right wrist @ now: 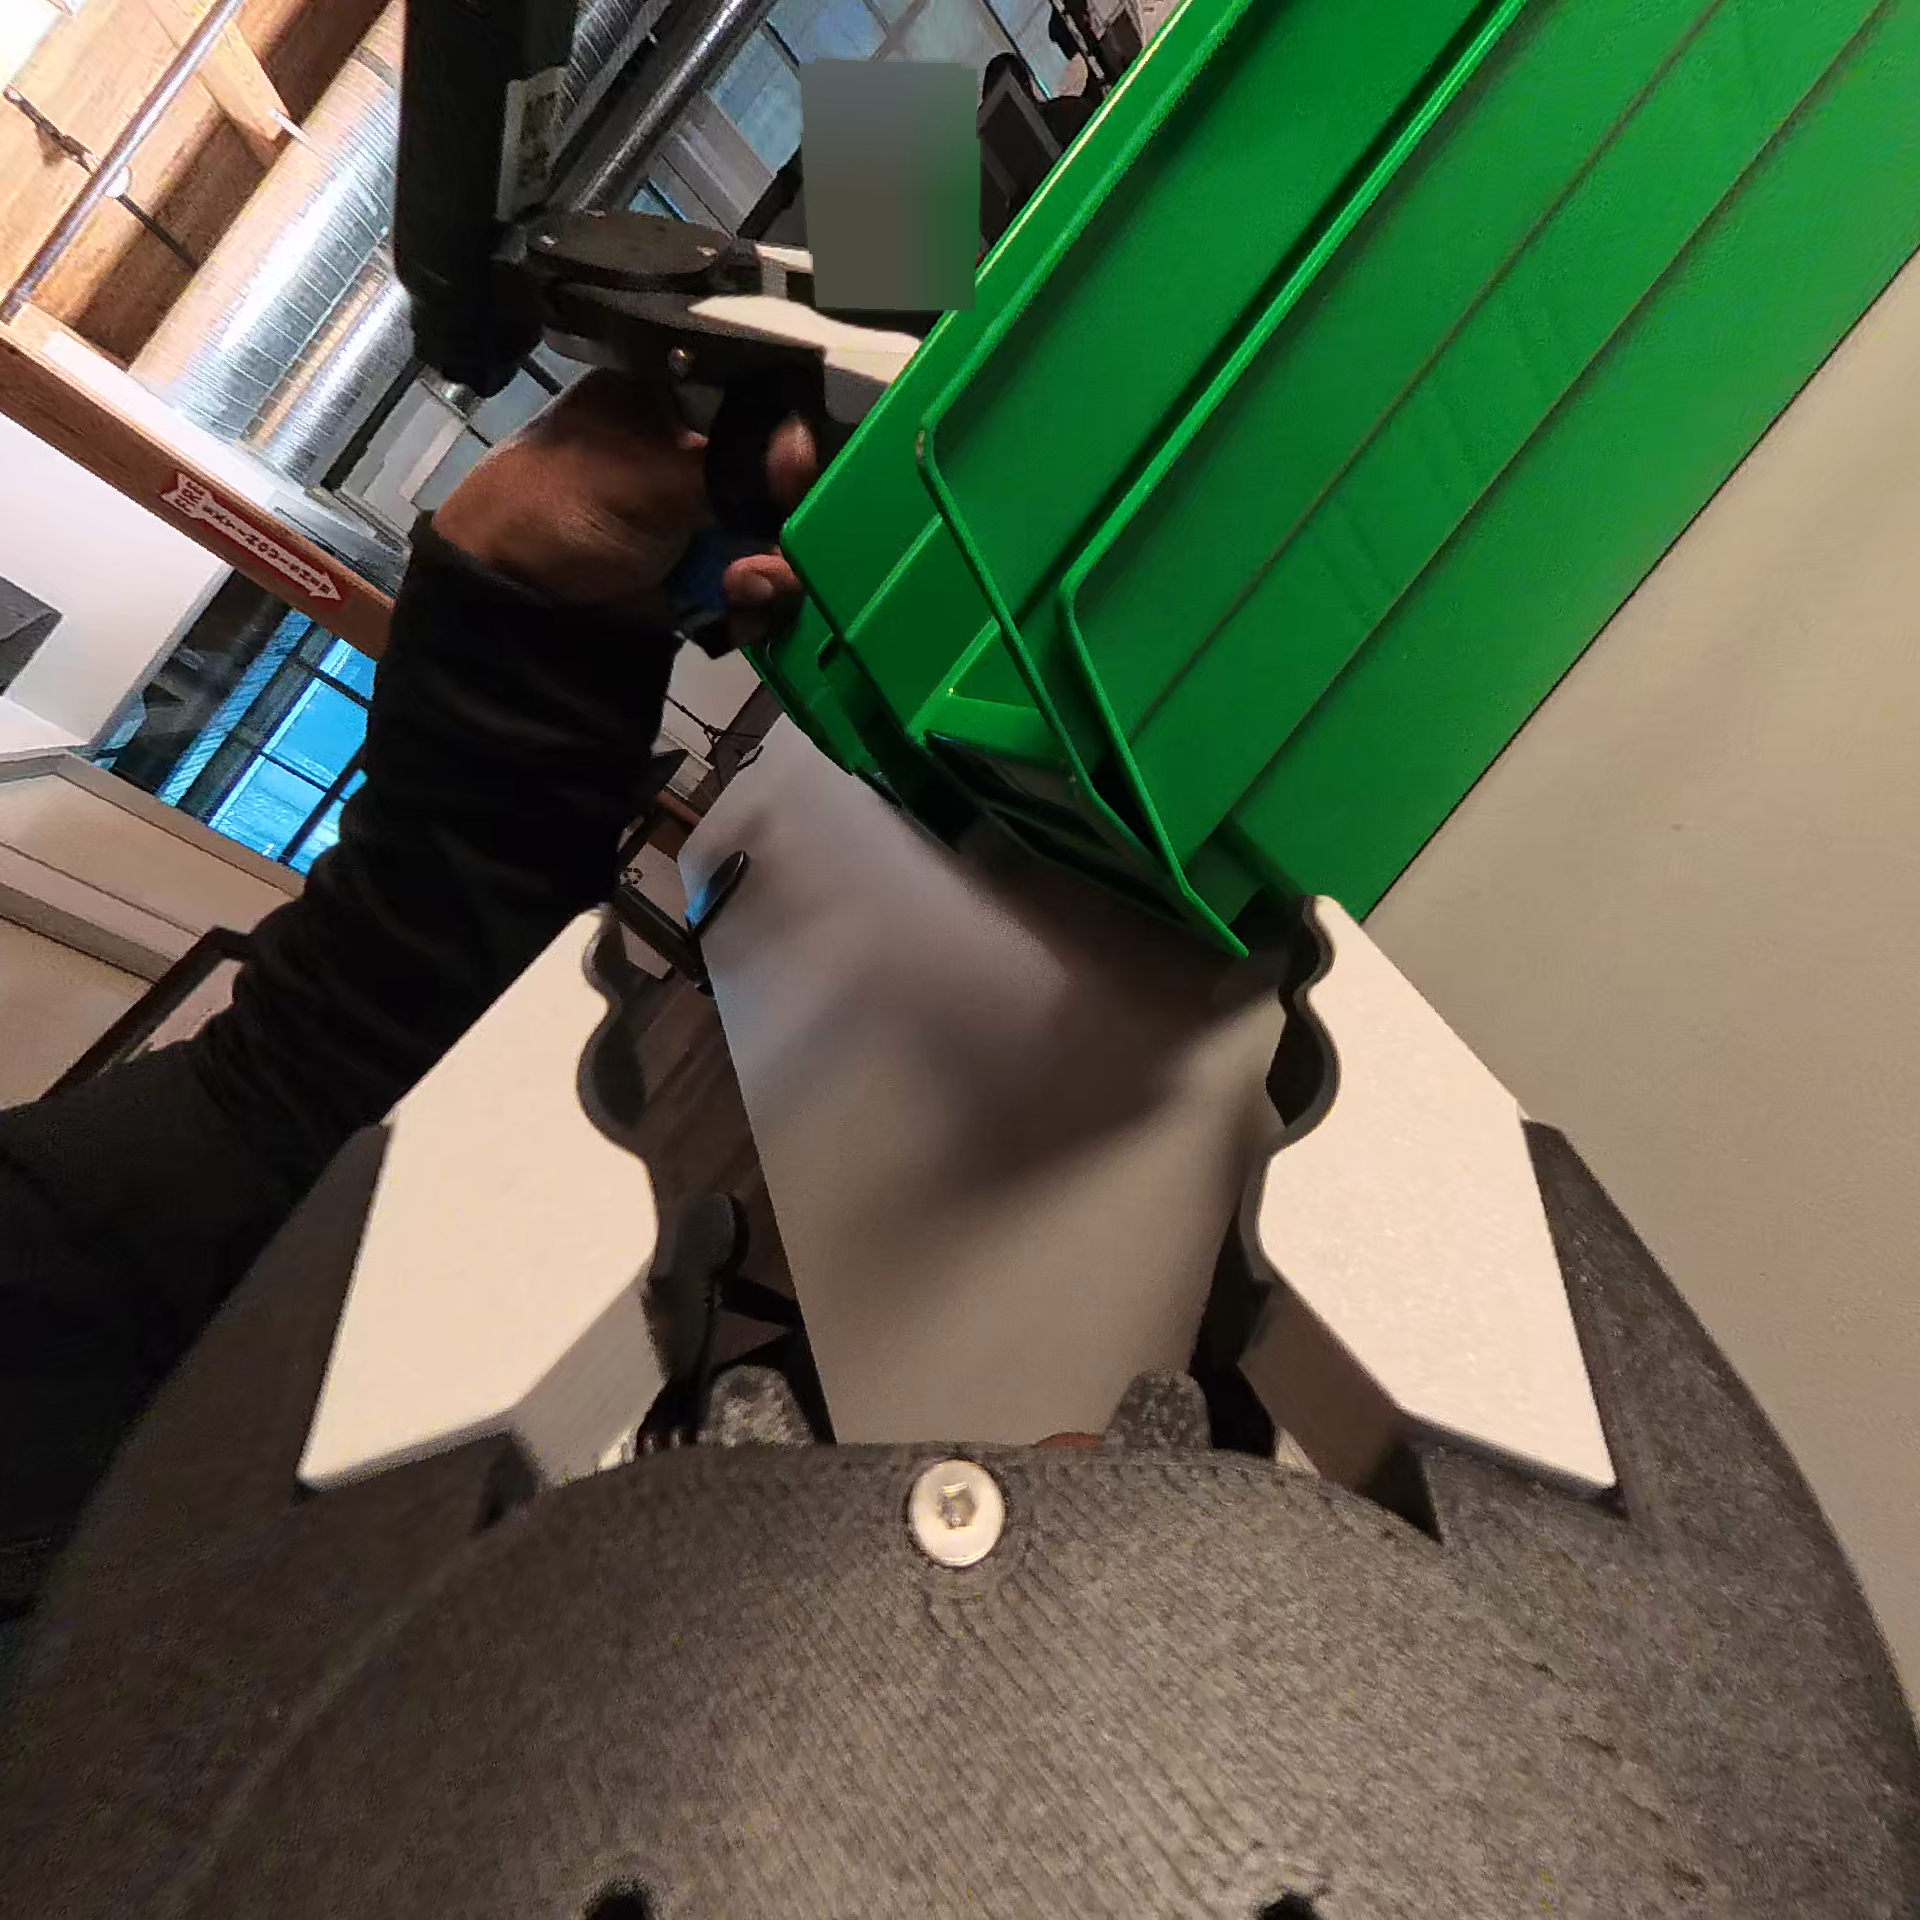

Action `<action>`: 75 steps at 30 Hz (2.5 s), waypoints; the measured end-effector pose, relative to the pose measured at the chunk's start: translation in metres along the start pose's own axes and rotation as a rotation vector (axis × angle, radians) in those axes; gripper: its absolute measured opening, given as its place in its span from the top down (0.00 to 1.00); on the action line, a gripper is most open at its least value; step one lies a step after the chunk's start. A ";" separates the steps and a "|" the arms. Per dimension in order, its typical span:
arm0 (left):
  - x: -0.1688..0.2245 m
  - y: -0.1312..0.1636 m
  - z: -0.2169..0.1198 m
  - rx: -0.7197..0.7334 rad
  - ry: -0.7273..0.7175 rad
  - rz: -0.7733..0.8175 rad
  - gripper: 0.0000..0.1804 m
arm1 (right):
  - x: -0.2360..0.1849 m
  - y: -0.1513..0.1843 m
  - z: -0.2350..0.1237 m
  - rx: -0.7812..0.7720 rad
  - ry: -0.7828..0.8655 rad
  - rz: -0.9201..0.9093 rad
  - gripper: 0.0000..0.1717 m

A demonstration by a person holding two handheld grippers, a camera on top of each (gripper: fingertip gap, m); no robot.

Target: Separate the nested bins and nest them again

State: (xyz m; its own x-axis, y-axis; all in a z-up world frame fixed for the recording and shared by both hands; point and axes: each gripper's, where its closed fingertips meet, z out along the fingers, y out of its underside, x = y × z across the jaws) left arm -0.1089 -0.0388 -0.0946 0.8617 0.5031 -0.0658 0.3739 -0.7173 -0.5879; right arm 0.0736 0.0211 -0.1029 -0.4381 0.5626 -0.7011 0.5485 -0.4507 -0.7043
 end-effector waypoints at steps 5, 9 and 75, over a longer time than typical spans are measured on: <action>-0.026 0.013 -0.014 -0.105 -0.041 0.061 0.35 | -0.002 0.003 0.002 -0.023 -0.015 0.000 0.27; -0.033 -0.005 -0.024 -0.045 -0.040 -0.043 0.33 | 0.000 0.005 0.005 -0.038 -0.001 0.002 0.28; -0.020 -0.111 -0.125 0.187 0.125 -0.352 0.40 | 0.001 -0.003 0.002 0.019 -0.008 0.012 0.32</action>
State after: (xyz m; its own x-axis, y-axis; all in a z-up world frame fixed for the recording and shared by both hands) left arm -0.1251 -0.0299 0.0726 0.7317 0.6312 0.2572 0.5944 -0.4064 -0.6939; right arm 0.0705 0.0213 -0.1015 -0.4371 0.5518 -0.7103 0.5399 -0.4707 -0.6978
